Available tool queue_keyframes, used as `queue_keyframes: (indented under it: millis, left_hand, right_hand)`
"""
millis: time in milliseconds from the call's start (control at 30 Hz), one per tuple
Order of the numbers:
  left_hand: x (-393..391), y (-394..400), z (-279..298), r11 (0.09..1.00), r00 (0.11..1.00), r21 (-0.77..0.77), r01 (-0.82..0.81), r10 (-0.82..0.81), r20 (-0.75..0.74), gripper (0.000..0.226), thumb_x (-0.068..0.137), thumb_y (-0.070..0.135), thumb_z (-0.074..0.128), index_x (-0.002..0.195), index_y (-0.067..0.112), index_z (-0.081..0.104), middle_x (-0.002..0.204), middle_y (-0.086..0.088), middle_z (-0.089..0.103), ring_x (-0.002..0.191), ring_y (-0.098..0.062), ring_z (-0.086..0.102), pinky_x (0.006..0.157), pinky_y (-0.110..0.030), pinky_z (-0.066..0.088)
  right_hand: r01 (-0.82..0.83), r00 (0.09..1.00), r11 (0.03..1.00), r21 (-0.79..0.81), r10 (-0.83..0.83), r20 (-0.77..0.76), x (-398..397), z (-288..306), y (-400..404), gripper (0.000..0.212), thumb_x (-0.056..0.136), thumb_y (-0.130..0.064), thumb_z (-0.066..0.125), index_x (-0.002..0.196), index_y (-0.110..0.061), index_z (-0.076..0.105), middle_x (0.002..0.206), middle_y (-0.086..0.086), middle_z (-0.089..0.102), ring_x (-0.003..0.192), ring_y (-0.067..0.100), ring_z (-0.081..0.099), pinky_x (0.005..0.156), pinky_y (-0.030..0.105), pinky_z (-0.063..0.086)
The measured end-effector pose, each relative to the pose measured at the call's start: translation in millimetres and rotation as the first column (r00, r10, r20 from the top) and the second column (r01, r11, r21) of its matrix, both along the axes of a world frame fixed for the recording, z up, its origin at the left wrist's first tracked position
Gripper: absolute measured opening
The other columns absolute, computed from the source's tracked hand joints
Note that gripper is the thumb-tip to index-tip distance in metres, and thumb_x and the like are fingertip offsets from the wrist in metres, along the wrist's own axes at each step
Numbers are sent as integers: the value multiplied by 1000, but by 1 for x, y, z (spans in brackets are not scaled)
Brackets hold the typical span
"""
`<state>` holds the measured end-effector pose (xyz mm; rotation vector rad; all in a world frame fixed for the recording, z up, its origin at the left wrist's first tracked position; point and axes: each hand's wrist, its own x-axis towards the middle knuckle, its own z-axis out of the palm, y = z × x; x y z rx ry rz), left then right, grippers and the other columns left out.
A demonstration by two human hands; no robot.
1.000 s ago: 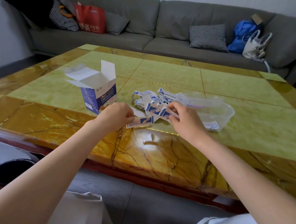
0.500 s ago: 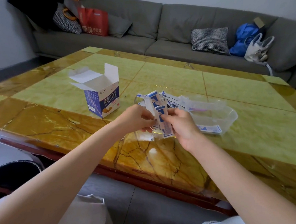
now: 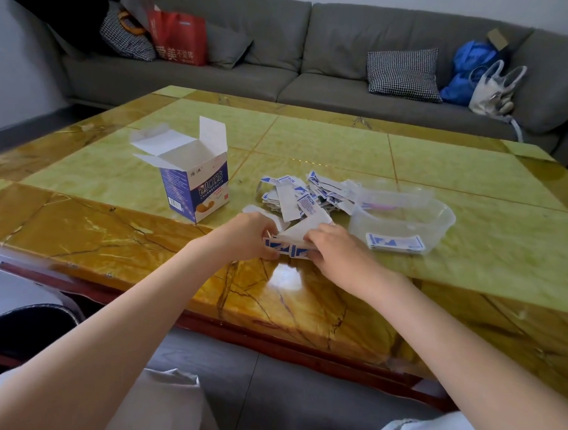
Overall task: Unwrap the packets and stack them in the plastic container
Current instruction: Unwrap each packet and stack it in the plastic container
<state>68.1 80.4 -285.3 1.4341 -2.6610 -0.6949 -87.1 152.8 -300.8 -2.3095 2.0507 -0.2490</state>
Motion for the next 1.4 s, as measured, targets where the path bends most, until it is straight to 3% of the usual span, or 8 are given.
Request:
queue_keyframes:
  millis: [267,367,533,700,933,1067,1200,1400]
  left_hand:
    - [0,-3,0,999,1000,-39,19,-20,-7,33,82,25,67,111,10,63,107,-4,62,82,-14,52,56,-13,36]
    - [0,-3,0,999,1000,-44,16,-17,-26,30,81,25,68,107,12,64,96,-1,60,79,-12,52,53,-11,35]
    - [-7,2,0,994,994,-60,95,-98,-49,27,80,22,69,104,11,66,87,3,58,78,-12,55,55,-10,39]
    - [-13,4,-2,993,993,-67,97,-102,-66,21,81,21,68,99,13,68,94,-5,66,87,-21,62,74,-31,51]
    - [-8,3,0,994,994,-109,29,-40,-101,16,84,19,65,97,11,69,83,2,61,70,-9,55,51,-9,35]
    - [-10,2,2,990,994,-141,19,-33,-102,14,84,16,64,94,9,71,88,-5,68,70,-14,56,55,-15,41]
    - [-8,2,4,986,990,-167,-5,-19,-142,17,82,13,65,98,10,70,89,-4,68,73,-13,58,57,-14,42]
    - [-9,7,5,983,996,-184,14,-31,-89,19,85,12,61,103,13,68,100,-4,69,77,-11,58,67,-22,46]
  right_hand:
    - [104,972,993,53,-90,-218,-17,16,13,29,92,-44,49,100,-17,55,100,1,61,93,21,56,60,29,38]
    - [128,990,984,126,-118,-80,-19,19,15,25,91,-35,54,102,-14,60,100,4,61,84,20,57,56,25,35]
    - [122,983,977,174,-144,117,-19,19,14,24,87,-15,60,111,-12,62,107,7,62,88,20,55,70,25,38]
    - [117,981,980,164,-140,137,-18,18,13,24,87,-10,59,111,-11,62,105,9,62,77,17,52,55,19,35]
    - [115,975,982,148,-140,173,-17,19,12,25,88,-6,57,113,-9,63,101,10,65,75,16,55,66,24,42]
    - [123,973,986,112,-142,183,-16,19,11,24,88,-6,57,109,-11,65,98,8,65,76,17,55,67,25,40]
    - [112,963,990,85,-129,237,-14,19,10,20,90,-11,56,109,-11,63,99,9,64,80,20,60,76,32,51]
    - [84,989,994,74,-92,119,-11,18,11,28,91,-8,51,117,-11,62,105,12,64,88,25,61,70,27,47]
